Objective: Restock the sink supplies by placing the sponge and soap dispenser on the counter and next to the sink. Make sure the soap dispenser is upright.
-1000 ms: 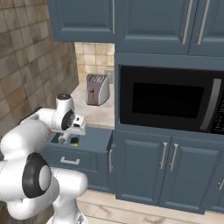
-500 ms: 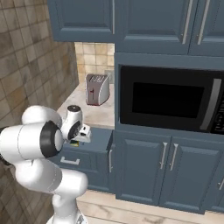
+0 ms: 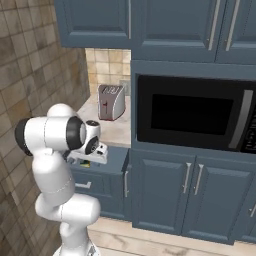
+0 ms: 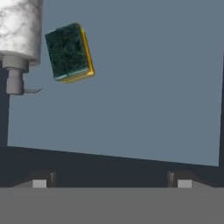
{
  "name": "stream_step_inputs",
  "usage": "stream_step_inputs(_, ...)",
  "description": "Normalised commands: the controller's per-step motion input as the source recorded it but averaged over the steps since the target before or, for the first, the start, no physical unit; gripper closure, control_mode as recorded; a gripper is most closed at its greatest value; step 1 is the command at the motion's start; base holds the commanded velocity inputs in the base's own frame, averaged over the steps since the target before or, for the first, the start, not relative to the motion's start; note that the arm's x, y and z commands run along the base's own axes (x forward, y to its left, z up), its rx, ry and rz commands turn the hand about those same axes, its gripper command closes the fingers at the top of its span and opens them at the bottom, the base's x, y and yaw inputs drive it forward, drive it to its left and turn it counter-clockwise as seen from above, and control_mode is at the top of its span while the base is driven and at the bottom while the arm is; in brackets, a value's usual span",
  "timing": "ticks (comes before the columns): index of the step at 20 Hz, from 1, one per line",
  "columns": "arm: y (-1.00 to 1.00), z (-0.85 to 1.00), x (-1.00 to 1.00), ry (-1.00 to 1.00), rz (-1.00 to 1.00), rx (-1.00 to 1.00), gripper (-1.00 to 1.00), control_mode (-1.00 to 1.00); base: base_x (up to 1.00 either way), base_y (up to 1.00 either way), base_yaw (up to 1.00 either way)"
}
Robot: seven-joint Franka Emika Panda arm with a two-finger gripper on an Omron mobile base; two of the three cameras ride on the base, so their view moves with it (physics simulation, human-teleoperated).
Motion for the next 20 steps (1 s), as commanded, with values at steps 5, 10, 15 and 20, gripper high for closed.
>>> stream_step_inputs(5,0.0,-0.44,0.22,0.11,0.0,0.0,-1.0,-1.0,0.0,0.0,0.0)
stream_step_inputs(10,0.0,-0.47,-0.13,0.04,0.0,0.0,-1.0,-1.0,0.0,0.0,0.0)
stream_step_inputs(15,0.0,-0.29,-0.53,0.03,0.01,0.0,-1.0,-1.0,0.0,0.0,0.0)
stream_step_inputs(20,0.0,-0.04,-0.77,0.0,0.01,0.0,-1.0,-1.0,0.0,0.0,0.0)
